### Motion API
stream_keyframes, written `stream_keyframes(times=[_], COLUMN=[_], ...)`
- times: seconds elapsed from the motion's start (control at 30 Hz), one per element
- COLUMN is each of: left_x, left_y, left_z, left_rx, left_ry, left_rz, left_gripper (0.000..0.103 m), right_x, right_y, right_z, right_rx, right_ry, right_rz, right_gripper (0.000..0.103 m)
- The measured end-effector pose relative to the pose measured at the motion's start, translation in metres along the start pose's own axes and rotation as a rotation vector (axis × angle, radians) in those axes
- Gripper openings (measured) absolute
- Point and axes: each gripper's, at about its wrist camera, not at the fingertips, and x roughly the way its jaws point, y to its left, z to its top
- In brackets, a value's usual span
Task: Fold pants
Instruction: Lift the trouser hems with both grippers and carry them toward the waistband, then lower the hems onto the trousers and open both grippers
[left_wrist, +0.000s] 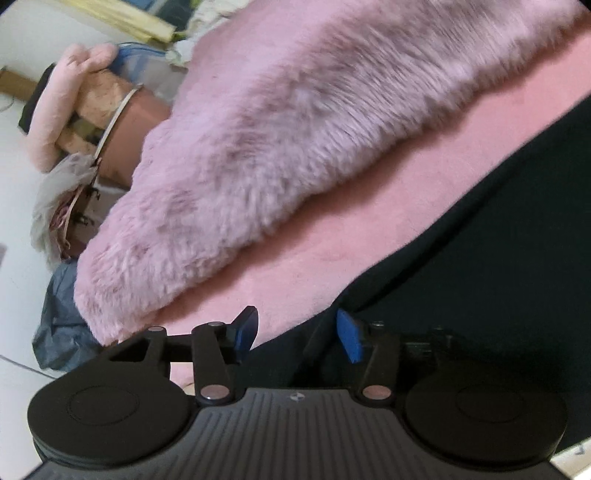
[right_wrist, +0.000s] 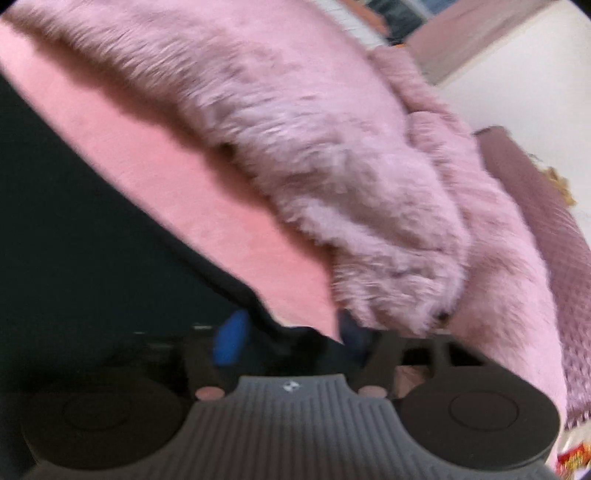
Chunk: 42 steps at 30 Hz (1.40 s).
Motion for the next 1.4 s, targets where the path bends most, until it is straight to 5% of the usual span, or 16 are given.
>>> stream_keyframes(times=[0.1, 0.23, 0.4, 0.57, 0.7, 0.9, 0.97, 1.03, 1.07, 1.2, 1.4], left_x=[-0.028, -0.064, -0.077, -0.058, -0.047, -0.032, -0.032, -0.033, -0.033, -0.039, -0.063], left_y=[0.014, 0.035, 0.039, 0.030, 0.025, 0.021, 0.019, 0.017, 0.016, 0.017, 0.012], left_z=[-0.007, -0.031, -0.076, -0.107, -0.122, -0.125, -0.123, -0.118, -0.117, -0.112, -0.128], left_rx=[-0.084, -0.345, -0.737, -1.044, -1.176, -1.299, -1.323, -1.334, -1.337, -1.291, -1.207], left_ry=[-0.043, -0.075, -0.020, 0.049, 0.058, 0.037, 0.029, 0.058, 0.078, 0.103, 0.150], left_rz=[-0.038, -0.233, -0.499, -0.662, -0.678, -0.677, -0.657, -0.586, -0.558, -0.526, -0.538], left_gripper=[0.058, 0.058, 0.058, 0.058, 0.058, 0.058, 0.052, 0.014, 0.010, 0.005, 0.005], right_x=[-0.018, -0.061, -0.102, -0.112, -0.102, -0.090, -0.088, -0.086, -0.084, -0.084, -0.109], right_y=[-0.013, -0.029, -0.047, -0.043, -0.041, -0.034, -0.033, -0.030, -0.029, -0.026, -0.031], right_z=[-0.005, -0.025, -0.088, -0.150, -0.179, -0.200, -0.200, -0.199, -0.199, -0.196, -0.208], right_rx=[0.087, 0.284, 0.761, 1.120, 1.328, 1.476, 1.500, 1.536, 1.559, 1.569, 1.510], right_ry=[-0.022, -0.053, -0.028, 0.004, 0.028, 0.022, 0.003, -0.013, -0.017, -0.017, 0.013], right_rz=[-0.007, 0.012, 0.108, 0.147, 0.178, 0.185, 0.183, 0.191, 0.213, 0.191, 0.149], right_gripper=[0.059, 0.059, 0.060, 0.060, 0.059, 0.054, 0.047, 0.028, 0.016, 0.002, 0.000])
